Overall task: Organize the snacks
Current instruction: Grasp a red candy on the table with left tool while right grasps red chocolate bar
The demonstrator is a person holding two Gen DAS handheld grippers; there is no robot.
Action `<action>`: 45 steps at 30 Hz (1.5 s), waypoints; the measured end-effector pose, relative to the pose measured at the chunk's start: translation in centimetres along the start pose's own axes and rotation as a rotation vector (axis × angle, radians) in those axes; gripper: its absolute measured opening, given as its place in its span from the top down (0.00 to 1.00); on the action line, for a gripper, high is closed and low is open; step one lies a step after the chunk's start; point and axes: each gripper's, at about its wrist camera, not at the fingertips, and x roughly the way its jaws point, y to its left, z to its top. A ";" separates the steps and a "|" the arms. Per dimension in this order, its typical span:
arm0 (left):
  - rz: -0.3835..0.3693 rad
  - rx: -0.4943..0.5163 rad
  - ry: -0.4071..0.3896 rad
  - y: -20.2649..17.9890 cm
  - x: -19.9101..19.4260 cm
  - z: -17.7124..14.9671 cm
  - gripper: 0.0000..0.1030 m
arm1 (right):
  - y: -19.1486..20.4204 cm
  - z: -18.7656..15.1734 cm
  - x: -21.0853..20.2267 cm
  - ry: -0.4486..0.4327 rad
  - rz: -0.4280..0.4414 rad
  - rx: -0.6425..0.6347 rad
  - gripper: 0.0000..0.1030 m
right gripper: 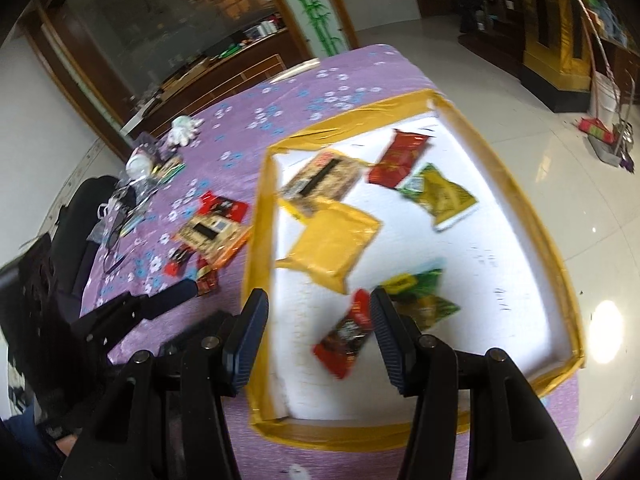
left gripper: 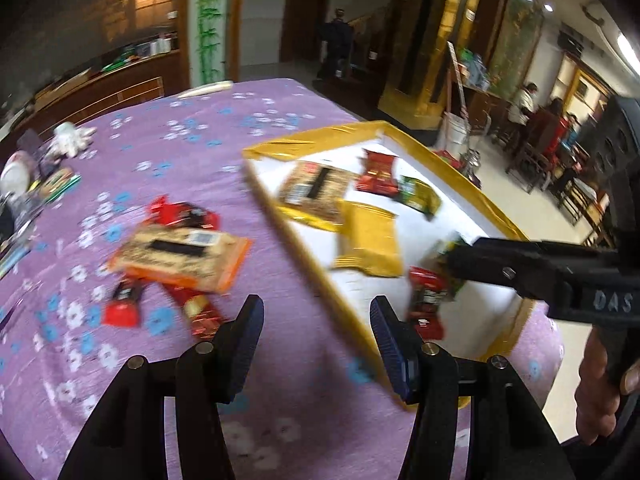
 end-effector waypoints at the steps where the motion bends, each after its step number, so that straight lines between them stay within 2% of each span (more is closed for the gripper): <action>1: 0.006 -0.010 -0.002 0.5 -0.2 -0.1 0.44 | 0.6 -0.1 0.0 0.000 0.003 -0.013 0.50; 7: 0.071 -0.104 -0.010 6.0 -0.9 -0.6 0.44 | 3.4 -0.8 0.1 0.004 0.012 -0.080 0.50; 11: 0.157 -0.175 0.036 10.4 0.2 -1.2 0.44 | 4.1 -1.3 0.0 0.004 0.002 -0.097 0.50; 14: 0.174 -0.217 0.063 12.9 1.2 -1.2 0.44 | 4.3 -1.7 -0.3 0.005 -0.011 -0.100 0.50; 17: 0.184 -0.214 0.083 14.1 2.3 -0.6 0.44 | 4.2 -2.1 -0.7 0.002 -0.030 -0.099 0.50; 21: 0.180 -0.178 0.128 14.3 4.7 0.1 0.45 | 3.7 -2.8 -1.4 -0.006 -0.062 -0.088 0.50; 26: 0.195 -0.141 0.135 14.4 6.2 0.7 0.67 | 3.3 -3.4 -2.1 -0.012 -0.082 -0.071 0.50; 31: 0.193 -0.136 0.128 14.3 5.5 0.0 0.68 | 4.2 -3.3 -1.8 -0.007 -0.068 -0.087 0.50; 38: 0.154 -0.160 0.138 13.6 2.0 -4.1 0.68 | 8.2 -2.5 0.6 0.036 0.010 -0.167 0.50; 42: 0.155 -0.151 0.141 12.9 0.0 -6.5 0.68 | 10.8 -1.5 3.9 0.126 0.097 -0.172 0.50; 45: 0.153 -0.141 0.145 12.6 -0.7 -7.3 0.68 | 12.3 -0.5 7.2 0.187 0.094 -0.155 0.50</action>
